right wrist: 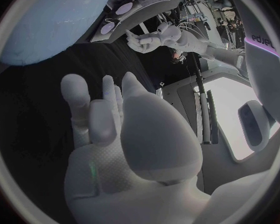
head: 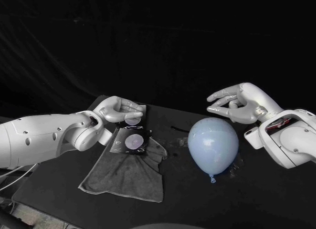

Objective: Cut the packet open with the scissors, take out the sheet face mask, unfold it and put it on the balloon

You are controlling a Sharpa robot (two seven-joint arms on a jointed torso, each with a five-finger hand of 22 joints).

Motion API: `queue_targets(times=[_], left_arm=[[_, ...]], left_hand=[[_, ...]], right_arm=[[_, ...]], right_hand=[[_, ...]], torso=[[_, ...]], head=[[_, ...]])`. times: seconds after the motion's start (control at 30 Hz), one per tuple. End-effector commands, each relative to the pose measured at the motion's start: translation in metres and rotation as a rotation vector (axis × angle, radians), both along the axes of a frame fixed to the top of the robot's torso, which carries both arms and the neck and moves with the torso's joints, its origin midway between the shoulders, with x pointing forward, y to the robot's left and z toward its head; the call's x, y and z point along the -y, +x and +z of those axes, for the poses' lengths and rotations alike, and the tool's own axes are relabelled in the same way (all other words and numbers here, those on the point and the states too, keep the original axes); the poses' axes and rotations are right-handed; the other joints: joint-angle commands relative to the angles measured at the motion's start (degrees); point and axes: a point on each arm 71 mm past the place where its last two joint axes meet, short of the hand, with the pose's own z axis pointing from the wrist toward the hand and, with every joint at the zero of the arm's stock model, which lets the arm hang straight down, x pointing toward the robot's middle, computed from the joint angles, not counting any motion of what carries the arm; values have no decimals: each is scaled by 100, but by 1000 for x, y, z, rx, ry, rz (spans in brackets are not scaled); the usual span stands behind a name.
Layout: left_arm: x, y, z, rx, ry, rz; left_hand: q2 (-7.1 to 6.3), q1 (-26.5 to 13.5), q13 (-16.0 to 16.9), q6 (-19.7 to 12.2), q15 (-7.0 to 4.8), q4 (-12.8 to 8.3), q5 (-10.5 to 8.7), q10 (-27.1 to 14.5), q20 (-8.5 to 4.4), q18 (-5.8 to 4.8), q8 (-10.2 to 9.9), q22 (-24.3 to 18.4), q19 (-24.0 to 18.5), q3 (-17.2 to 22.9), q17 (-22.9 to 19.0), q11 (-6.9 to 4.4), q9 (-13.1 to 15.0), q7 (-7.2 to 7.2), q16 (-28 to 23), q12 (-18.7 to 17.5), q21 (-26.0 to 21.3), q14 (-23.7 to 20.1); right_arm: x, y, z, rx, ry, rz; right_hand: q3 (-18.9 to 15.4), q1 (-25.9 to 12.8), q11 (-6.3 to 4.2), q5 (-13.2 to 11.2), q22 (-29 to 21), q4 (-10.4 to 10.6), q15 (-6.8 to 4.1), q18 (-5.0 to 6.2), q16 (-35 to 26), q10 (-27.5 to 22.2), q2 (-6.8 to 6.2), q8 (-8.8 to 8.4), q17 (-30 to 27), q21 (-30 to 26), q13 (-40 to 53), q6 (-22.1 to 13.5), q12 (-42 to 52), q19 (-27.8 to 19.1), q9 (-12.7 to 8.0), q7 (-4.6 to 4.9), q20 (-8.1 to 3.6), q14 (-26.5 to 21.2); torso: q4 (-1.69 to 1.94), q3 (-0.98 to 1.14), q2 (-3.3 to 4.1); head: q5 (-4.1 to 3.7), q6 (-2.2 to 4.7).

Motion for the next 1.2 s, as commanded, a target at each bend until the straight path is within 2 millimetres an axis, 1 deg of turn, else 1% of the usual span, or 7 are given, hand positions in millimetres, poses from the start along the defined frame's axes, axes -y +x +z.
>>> queue_targets(times=[0.03,0.17,0.47,0.67,0.87,1.03,1.2], left_arm=[[0,-3,-2,56,146,-34],[-4,-5,-6,94,244,-48],[-6,-9,-12,138,409,-89],[-7,-10,-15,158,519,-114],[-2,-13,-21,199,671,-156],[4,-19,-29,234,789,-188],[7,-28,-41,241,859,-206]], left_hand=[[-58,31,-11,-12,33,-6,-10,-135,24,34,-12,-21,-79,-36,-30,21,-12,42,-77,-33,-46,-128],[-124,35,-9,-42,116,11,-12,-257,85,2,-24,-87,-289,-68,-100,83,-23,-18,-216,-26,-174,-376],[-323,-21,-17,-255,258,40,-11,-660,112,-260,-146,-167,-944,-343,-320,147,-81,-194,-534,-45,-563,-798],[-640,6,-26,-773,464,69,-4,-1222,117,-485,-397,-219,-1878,-892,-659,-74,-196,-228,-807,-61,-829,-1732],[-986,-113,-103,-1977,237,63,8,-2837,74,-558,-784,-244,-2248,-1334,-1008,-226,-448,-297,-874,-140,-923,-2892],[-1043,-307,-153,-2606,34,81,3,-3848,24,-587,-958,-326,-3179,-1395,-1262,-426,-576,-427,-923,-189,-1017,-3810],[-1056,-441,-179,-2876,-120,71,-3,-4380,-33,-589,-1028,-349,-3566,-1411,-1361,-480,-628,-473,-938,-209,-1036,-4182]], right_arm=[[-3,2,-9,-72,-28,-26],[-15,1,-16,-108,-29,-12],[-36,-1,-24,-151,-38,19],[-39,0,-26,-159,-41,21],[-36,0,-26,-159,-39,12],[-34,0,-26,-159,-38,8],[-32,0,-26,-159,-38,5]], right_hand=[[55,-53,-5,36,294,-2,31,-98,228,-28,7,3,218,269,2,-29,-25,67,-9,-14,8,237],[120,-85,19,38,864,-4,40,-184,612,-131,6,-12,666,793,-22,-70,-35,234,-20,9,42,276],[218,-140,59,28,1183,-1,76,-209,857,-235,-17,-33,882,1081,-48,-134,-37,246,-33,45,90,268],[251,-167,73,32,1295,-4,93,-222,915,-268,-8,-40,932,1177,-52,-159,-28,258,-37,58,109,266],[261,-169,72,34,1313,-5,93,-223,923,-263,-4,-37,933,1191,-51,-157,-24,257,-35,57,111,265],[261,-169,72,34,1313,-5,93,-223,923,-263,-4,-37,933,1191,-51,-157,-24,257,-35,57,111,265],[269,-167,71,35,1311,-7,94,-220,931,-264,-3,-37,940,1190,-50,-159,-24,249,-36,57,113,264]], torso=[[10,-4,-17],[16,-3,-21],[6,-6,-1],[23,-3,10],[13,-6,7],[13,4,3],[14,2,-1]], head=[[137,-29],[207,-28],[295,-6],[290,-1],[309,-6],[324,-22],[336,-36]])
